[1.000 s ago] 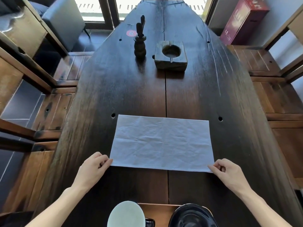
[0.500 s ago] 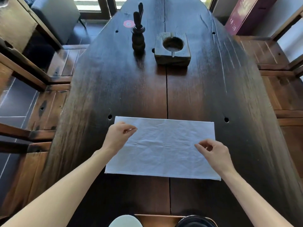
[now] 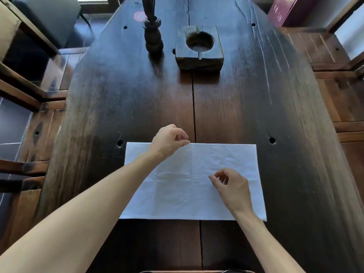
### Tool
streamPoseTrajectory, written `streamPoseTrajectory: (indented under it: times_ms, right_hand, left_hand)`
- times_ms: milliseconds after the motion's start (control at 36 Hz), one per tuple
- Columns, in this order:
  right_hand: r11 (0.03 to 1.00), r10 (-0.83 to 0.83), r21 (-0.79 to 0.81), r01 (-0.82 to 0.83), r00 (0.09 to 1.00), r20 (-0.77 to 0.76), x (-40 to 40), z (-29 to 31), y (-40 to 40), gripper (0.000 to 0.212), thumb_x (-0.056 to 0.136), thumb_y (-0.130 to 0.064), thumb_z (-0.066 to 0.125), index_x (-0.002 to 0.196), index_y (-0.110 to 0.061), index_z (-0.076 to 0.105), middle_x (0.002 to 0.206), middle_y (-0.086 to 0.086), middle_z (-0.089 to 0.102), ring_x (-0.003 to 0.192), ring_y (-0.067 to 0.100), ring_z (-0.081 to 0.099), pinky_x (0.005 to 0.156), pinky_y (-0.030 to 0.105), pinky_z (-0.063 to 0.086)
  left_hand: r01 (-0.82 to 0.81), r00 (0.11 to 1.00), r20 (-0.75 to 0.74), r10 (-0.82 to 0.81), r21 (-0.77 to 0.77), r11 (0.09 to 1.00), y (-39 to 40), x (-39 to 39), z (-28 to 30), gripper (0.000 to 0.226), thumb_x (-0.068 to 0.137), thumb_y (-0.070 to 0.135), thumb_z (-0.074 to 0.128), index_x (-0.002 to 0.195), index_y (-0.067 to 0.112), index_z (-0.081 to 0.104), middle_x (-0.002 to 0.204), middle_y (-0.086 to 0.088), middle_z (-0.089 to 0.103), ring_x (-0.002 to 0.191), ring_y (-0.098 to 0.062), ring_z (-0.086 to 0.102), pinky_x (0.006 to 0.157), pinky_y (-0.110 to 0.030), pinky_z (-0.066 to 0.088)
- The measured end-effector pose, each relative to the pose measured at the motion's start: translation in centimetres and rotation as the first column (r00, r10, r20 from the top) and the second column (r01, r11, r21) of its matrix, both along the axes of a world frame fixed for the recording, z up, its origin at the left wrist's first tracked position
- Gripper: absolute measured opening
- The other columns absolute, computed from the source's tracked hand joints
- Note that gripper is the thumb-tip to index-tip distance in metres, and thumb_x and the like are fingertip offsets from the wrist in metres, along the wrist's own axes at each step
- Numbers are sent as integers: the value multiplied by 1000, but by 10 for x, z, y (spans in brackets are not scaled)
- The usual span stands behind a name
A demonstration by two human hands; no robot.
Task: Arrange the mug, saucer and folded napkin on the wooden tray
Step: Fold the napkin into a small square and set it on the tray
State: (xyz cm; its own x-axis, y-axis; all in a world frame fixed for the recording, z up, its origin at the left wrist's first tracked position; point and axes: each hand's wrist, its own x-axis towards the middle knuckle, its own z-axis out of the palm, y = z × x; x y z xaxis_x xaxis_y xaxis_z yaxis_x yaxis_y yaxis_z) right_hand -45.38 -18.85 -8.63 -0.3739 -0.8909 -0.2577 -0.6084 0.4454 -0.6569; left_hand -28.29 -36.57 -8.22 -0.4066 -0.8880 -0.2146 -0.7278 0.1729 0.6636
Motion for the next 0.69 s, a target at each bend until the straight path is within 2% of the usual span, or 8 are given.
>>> streamPoseTrajectory:
  times_ms: [139,250,417,500,611,694]
  right_hand:
    - [1000,6,-14,-6,1000,-4,-10,-1,3,15,88,-27,76,79,-18,68,75,-5,64,73,8,59,65,25,48]
    - [999,51,-15,-52,998,-31,-18,-4,4,15,87,-26,76,78,-20,65,76,-6,62,73,6,57,66,22,45]
    - [988,155,8,-155,987,-49,-33,-7,-11,18,86,-25,77,77,-21,62,77,-9,58,74,7,55,66,18,41]
    - [971,237,28,-236,969,-70,-44,-10,-26,19,85,-25,76,76,-21,60,75,-8,55,73,7,52,65,21,38]
    - [924,382,30,-382,913,-141,-55,-12,-50,19,84,-27,76,76,-23,59,74,-10,50,73,10,48,66,24,34]
    - [876,477,30,-482,854,-207,-62,-11,-67,19,84,-29,74,77,-25,57,76,-12,48,75,12,47,70,28,36]
  left_hand:
    - [28,999,38,-29,26,999,0,-10,-4,9,82,28,78,90,25,77,87,6,53,82,-15,56,79,-41,54]
    - [37,996,78,-40,42,998,4,-18,-7,4,84,29,75,87,27,75,93,9,50,87,-11,54,74,-32,45]
    - [15,994,110,-23,69,997,1,-23,-6,2,82,24,73,81,23,72,90,8,51,84,-15,55,75,-36,48]
    - [36,990,133,-46,77,996,-4,-16,-7,6,83,24,73,79,23,70,87,7,50,84,-16,55,74,-37,49]
    - [19,992,120,-33,109,994,-6,0,-10,9,81,23,76,76,23,69,85,7,53,85,-18,57,80,-46,54]
    - [-5,992,124,-9,116,993,-8,10,-11,12,81,25,77,75,25,67,83,8,52,86,-19,56,80,-45,53]
